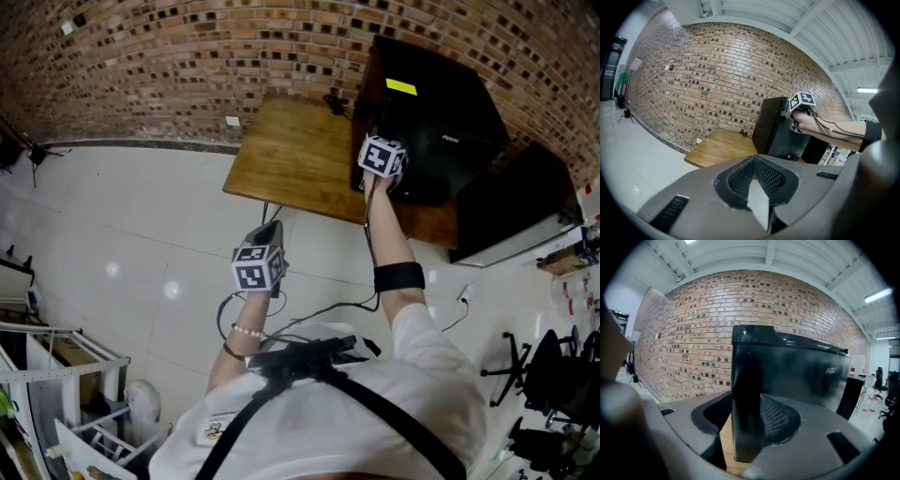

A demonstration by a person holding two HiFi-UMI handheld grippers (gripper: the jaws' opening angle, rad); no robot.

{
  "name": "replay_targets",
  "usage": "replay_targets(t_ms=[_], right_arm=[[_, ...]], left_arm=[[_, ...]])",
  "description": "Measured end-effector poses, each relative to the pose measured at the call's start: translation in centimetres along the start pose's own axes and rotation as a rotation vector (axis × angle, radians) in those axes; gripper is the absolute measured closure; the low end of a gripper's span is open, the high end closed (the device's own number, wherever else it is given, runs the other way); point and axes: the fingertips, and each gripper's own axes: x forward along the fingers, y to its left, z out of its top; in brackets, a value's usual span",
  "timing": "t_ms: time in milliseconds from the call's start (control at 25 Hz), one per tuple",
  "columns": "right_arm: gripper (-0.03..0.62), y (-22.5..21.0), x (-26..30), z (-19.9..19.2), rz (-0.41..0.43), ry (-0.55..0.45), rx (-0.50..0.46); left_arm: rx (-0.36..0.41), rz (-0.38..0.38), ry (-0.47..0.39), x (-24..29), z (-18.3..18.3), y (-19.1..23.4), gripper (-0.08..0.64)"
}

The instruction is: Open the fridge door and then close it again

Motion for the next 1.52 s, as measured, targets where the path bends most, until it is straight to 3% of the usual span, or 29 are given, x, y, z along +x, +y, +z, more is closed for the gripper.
replay_targets(t_ms=[320, 640, 1000, 1160, 1520], right_arm=[[0.432, -3.6, -4.1, 0.3, 0.093, -0.033, -0.013], [0.582, -7.3, -13.2, -4.6, 0.348, -0.045, 0.067], [0.584, -10.5, -21.8, -10.9, 0.469, -0.015, 0.111], [0.584, -11.5, -23.6, -13.4, 0.468, 0.02, 0.086], [0.584, -11.8, -26.2, -15.7, 0.499, 0.058, 0.135]], left_arm=[[0.04, -0.043, 0.005, 0.9, -0.4, -3.8, 0.558], [0.091, -0.123, 0.002, 3.0, 0.0, -10.2, 0.558], [0.133, -0.178, -0.034, 4.7, 0.6, -17.4, 0.558], [0.145, -0.185, -0.024, 4.7, -1.1, -20.0, 0.558], [0.155, -0.199, 0.011, 3.5, -4.4, -23.3, 0.558]])
